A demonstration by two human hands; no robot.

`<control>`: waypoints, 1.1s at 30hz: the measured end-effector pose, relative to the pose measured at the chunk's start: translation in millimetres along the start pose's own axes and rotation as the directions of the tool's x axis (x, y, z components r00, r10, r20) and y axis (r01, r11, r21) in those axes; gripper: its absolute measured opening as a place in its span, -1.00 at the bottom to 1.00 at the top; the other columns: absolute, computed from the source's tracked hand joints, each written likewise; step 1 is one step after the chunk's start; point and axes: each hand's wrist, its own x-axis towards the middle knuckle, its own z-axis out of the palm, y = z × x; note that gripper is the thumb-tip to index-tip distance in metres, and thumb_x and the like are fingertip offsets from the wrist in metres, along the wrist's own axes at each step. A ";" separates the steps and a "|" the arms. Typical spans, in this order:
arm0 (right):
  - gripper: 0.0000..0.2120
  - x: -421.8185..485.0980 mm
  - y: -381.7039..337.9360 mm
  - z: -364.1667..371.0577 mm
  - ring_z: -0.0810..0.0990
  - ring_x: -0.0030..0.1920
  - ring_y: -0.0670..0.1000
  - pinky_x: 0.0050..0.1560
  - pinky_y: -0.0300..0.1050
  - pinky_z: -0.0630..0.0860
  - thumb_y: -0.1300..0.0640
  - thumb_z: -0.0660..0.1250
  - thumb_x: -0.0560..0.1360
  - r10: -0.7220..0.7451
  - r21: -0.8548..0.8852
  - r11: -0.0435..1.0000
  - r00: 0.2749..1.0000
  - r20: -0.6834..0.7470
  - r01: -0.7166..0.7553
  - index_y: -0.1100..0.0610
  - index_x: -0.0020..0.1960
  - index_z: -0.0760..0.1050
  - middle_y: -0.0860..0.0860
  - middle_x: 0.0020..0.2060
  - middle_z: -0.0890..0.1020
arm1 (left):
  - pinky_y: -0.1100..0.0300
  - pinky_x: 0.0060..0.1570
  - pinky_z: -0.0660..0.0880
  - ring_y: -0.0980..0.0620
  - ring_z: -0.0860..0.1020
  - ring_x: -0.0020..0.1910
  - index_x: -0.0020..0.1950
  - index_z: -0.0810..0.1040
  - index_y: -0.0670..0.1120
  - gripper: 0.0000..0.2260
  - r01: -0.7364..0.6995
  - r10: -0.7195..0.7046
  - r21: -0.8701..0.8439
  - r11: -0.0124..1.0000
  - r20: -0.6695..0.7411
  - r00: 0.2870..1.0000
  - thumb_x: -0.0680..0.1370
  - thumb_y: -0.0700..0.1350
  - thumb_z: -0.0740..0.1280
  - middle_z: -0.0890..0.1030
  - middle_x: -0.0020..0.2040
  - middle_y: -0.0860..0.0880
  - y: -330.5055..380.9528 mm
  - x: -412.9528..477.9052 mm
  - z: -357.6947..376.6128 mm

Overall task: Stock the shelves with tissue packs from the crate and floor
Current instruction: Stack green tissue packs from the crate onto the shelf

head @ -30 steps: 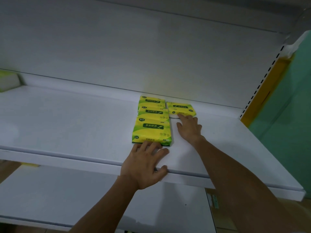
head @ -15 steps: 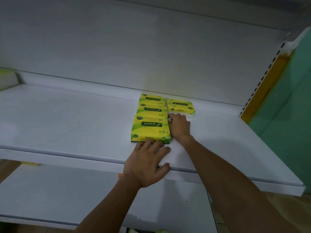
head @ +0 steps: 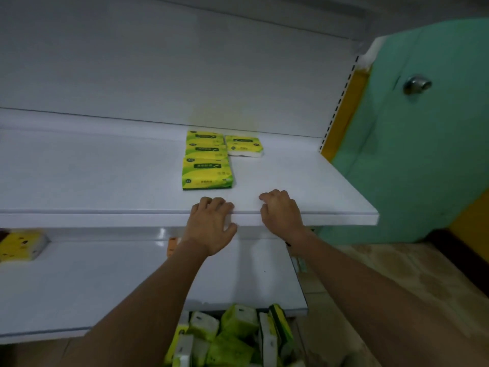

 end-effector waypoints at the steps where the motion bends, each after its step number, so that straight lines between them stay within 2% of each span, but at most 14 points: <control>1: -0.67 -13.0 1.1 -1.6 0.41 0.19 0.15 0.10 0.00 0.43 0.21 0.11 0.54 0.006 0.000 1.000 1.000 -0.017 -0.006 0.17 0.27 0.45 0.14 0.18 0.52 | 0.03 0.17 0.30 -0.15 0.37 0.22 0.25 0.48 -0.05 -0.31 -0.022 0.022 -0.003 1.000 -0.015 1.000 0.29 0.21 -0.11 0.48 0.25 -0.06 2.9 -10.8 0.1; 4: -0.68 -55.6 4.6 -0.6 0.42 0.17 0.15 0.10 0.04 0.44 0.20 0.15 0.53 0.048 0.064 0.997 0.996 -0.070 -0.044 0.21 0.24 0.48 0.15 0.15 0.52 | -0.03 0.06 0.40 -0.21 0.49 0.11 0.14 0.57 -0.09 -0.44 -0.146 0.147 0.024 0.989 -0.039 0.988 0.35 0.13 -0.01 0.57 0.13 -0.11 9.7 -46.2 9.7; 7: -0.67 -98.0 11.5 12.2 0.43 0.19 0.15 0.13 0.02 0.45 0.18 0.16 0.54 0.121 0.142 0.984 0.990 -0.069 -0.110 0.23 0.27 0.46 0.18 0.16 0.50 | 0.04 0.20 0.28 -0.11 0.38 0.27 0.29 0.46 -0.02 -0.30 -0.135 0.134 -0.005 0.991 0.114 0.984 0.30 0.19 -0.14 0.47 0.27 -0.04 21.9 -86.4 31.1; 11: -0.65 -146.4 29.1 63.5 0.43 0.21 0.16 0.17 0.01 0.44 0.16 0.19 0.53 0.245 0.219 0.942 0.967 0.063 -0.253 0.21 0.29 0.44 0.18 0.20 0.50 | 0.11 0.24 0.23 -0.04 0.28 0.33 0.37 0.36 0.04 -0.24 -0.056 0.064 -0.034 0.998 0.280 0.958 0.26 0.23 -0.20 0.39 0.34 0.02 28.5 -137.8 89.4; 14: -0.64 -182.6 39.3 108.9 0.47 0.18 0.20 0.14 0.03 0.46 0.16 0.22 0.52 0.332 0.271 0.884 0.920 0.209 -0.381 0.20 0.29 0.44 0.20 0.17 0.51 | 0.11 0.28 0.24 -0.04 0.27 0.34 0.39 0.33 0.03 -0.22 -0.033 0.044 -0.033 0.999 0.414 0.909 0.26 0.25 -0.20 0.37 0.36 0.01 25.5 -175.9 136.6; 17: -0.66 -216.3 48.1 149.2 0.52 0.09 0.23 0.05 0.04 0.49 0.13 0.22 0.52 0.357 0.252 0.850 0.857 0.372 -0.463 0.19 0.27 0.43 0.23 0.08 0.52 | 0.10 0.30 0.26 -0.06 0.29 0.35 0.38 0.35 0.02 -0.14 0.027 -0.006 -0.036 0.999 0.498 0.867 0.17 0.25 -0.22 0.38 0.37 -0.02 22.7 -202.0 170.8; 19: -0.63 -231.3 51.8 170.5 0.54 0.06 0.25 0.03 0.06 0.51 0.08 0.21 0.51 0.353 0.223 0.843 0.815 0.459 -0.490 0.17 0.28 0.39 0.22 0.06 0.53 | 0.10 0.28 0.27 -0.07 0.29 0.35 0.39 0.34 0.03 -0.17 0.062 -0.028 -0.043 0.997 0.550 0.835 0.20 0.25 -0.20 0.37 0.37 -0.02 22.0 -208.5 187.9; 22: -0.54 -236.5 53.9 193.9 0.49 0.16 0.23 0.08 0.02 0.46 0.02 0.25 0.53 0.374 0.144 0.839 0.748 0.548 -0.525 0.18 0.36 0.27 0.19 0.22 0.44 | 0.08 0.24 0.30 -0.09 0.31 0.32 0.38 0.35 0.04 -0.28 0.079 -0.027 -0.062 0.995 0.591 0.806 0.29 0.25 -0.08 0.39 0.35 -0.01 20.9 -209.7 210.0; 26: -0.40 -225.7 52.6 219.8 0.40 0.29 0.19 0.15 0.02 0.42 -0.06 0.26 0.53 0.426 0.144 0.799 0.718 0.551 -0.584 0.21 0.42 0.15 0.18 0.32 0.38 | 0.05 0.17 0.37 -0.13 0.37 0.25 0.34 0.42 -0.01 -0.23 0.076 0.023 -0.133 0.988 0.621 0.784 0.25 0.28 -0.12 0.47 0.27 -0.06 22.6 -204.6 233.0; 30: -0.33 -212.2 49.8 242.1 0.42 0.29 0.19 0.13 0.07 0.45 -0.19 0.28 0.48 0.495 0.115 0.747 0.664 0.560 -0.655 0.23 0.38 0.20 0.17 0.28 0.43 | 0.09 0.22 0.33 -0.08 0.32 0.30 0.38 0.35 0.02 -0.19 0.067 0.029 -0.124 0.990 0.646 0.762 0.21 0.27 -0.16 0.40 0.32 -0.02 20.7 -190.1 243.2; 33: -0.44 -205.5 47.0 250.0 0.48 0.22 0.20 0.10 0.05 0.45 -0.15 0.22 0.53 0.520 0.094 0.722 0.628 0.578 -0.685 0.25 0.33 0.29 0.17 0.23 0.48 | 0.10 0.23 0.32 -0.06 0.30 0.32 0.37 0.35 0.02 -0.19 0.105 0.025 -0.162 0.981 0.644 0.765 0.21 0.29 -0.12 0.40 0.33 -0.02 16.8 -182.7 244.9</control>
